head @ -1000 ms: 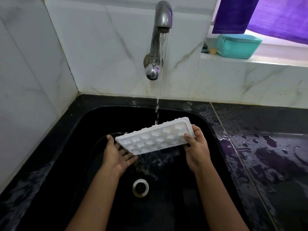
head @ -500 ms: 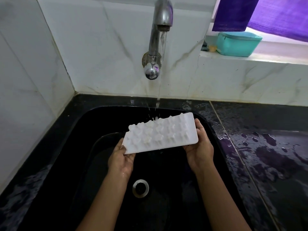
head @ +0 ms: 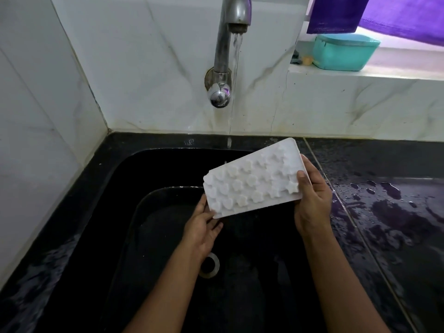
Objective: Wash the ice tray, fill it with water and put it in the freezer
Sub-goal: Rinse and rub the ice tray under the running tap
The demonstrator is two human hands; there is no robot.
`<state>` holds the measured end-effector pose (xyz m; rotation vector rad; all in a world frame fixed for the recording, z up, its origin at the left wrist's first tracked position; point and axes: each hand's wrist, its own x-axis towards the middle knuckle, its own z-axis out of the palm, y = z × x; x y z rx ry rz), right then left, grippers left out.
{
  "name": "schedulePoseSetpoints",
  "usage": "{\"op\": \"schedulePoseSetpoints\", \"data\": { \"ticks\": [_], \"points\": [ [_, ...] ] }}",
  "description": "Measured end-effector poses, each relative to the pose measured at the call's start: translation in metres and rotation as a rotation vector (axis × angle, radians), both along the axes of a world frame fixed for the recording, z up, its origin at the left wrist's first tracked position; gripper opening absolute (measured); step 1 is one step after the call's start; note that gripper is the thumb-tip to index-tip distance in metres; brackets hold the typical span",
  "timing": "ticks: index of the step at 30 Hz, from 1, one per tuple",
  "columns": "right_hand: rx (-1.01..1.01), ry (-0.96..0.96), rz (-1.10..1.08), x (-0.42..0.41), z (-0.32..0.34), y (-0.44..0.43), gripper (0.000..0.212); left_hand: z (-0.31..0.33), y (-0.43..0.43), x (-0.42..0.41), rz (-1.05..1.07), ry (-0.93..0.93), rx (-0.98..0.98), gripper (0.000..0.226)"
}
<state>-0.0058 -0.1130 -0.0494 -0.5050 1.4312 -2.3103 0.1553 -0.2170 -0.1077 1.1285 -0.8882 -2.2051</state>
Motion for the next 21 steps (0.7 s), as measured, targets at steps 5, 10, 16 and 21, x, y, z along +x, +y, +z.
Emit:
{"op": "schedulePoseSetpoints", "data": {
  "ticks": [5, 10, 16, 21],
  "points": [
    [0.264, 0.328, -0.218, -0.012, -0.011, 0.006, 0.028, 0.003, 0.001, -0.005, -0.071, -0.011, -0.249, 0.068],
    [0.427, 0.464, -0.554, -0.017, -0.014, 0.012, 0.027, 0.001, 0.005, -0.012, -0.175, -0.049, -0.426, 0.072],
    [0.518, 0.41, -0.587, -0.02, -0.008, 0.017, 0.034, 0.001, 0.007, -0.017, -0.178, -0.093, -0.458, 0.067],
    [0.65, 0.468, -0.293, 0.0, -0.014, -0.002, 0.04, 0.008, -0.017, -0.004, 0.178, -0.061, -0.372, 0.058]
  ]
}}
